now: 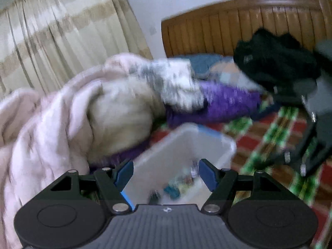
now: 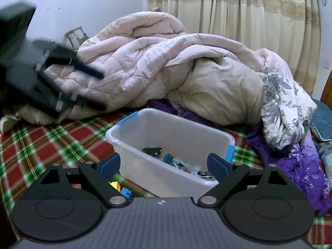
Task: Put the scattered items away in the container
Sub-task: 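Lower both grippers back toward the remaining toys beside the bin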
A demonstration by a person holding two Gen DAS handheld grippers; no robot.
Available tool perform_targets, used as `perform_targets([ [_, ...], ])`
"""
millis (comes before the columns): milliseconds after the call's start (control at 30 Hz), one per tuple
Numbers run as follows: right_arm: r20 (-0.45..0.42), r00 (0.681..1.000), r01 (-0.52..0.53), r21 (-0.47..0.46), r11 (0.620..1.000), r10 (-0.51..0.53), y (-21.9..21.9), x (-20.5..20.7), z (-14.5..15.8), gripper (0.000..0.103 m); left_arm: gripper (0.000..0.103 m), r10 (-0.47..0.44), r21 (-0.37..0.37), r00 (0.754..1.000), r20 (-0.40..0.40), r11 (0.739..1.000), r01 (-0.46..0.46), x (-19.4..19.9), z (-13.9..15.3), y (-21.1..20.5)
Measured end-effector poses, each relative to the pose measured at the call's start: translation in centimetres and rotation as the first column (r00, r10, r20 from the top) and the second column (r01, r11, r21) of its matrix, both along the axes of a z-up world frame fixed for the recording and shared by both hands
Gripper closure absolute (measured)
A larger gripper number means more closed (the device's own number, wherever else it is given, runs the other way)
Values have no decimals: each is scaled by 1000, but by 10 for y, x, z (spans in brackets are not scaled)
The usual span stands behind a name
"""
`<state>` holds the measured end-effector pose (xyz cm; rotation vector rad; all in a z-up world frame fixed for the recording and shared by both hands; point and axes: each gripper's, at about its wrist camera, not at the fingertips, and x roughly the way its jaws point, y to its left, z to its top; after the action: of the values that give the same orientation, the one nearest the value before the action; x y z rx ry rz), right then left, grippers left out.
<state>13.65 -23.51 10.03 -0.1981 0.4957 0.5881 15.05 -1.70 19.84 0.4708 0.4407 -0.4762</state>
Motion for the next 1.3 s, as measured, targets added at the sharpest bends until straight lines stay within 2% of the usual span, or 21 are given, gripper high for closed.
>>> perform_targets([
  [100,31,998,59,37,998,-60,-13,0,16,10,30,-38,-66,999,32,997,40,12,32,-13],
  [233,48,994,90,73,993,-94,-22,6,31,8,30,-79,-65,994,80,994,84,22,46,-35],
  [367,74,994,71,54,996,-75,-14,16,30,8,30,-76,-78,996,54,994,80,28,27,-44],
  [533,66,994,82,52,995,-85,-10,31,21,8,30,-74,-71,997,21,995,76,30,1,-45],
  [633,46,995,91,45,995,-93,-11,40,13,8,30,-42,-85,999,-7,996,41,37,-9,-38],
  [867,38,997,60,43,997,-61,-11,35,-2,8,30,18,-118,1000,1,993,-18,25,-20,-12],
  [967,31,999,31,44,999,-32,-7,23,-13,8,30,42,-109,999,-7,993,-42,12,-32,1],
  [1067,32,999,2,8,1000,-2,2,11,-23,8,30,41,-38,999,-14,998,-42,1,-45,7],
  [1200,46,999,-18,-17,1000,19,9,3,-15,8,30,40,-20,999,-10,999,-40,-2,-37,12],
  [1300,60,998,-15,-16,1000,16,10,2,-4,8,30,64,-54,998,6,997,-63,-1,-26,17],
])
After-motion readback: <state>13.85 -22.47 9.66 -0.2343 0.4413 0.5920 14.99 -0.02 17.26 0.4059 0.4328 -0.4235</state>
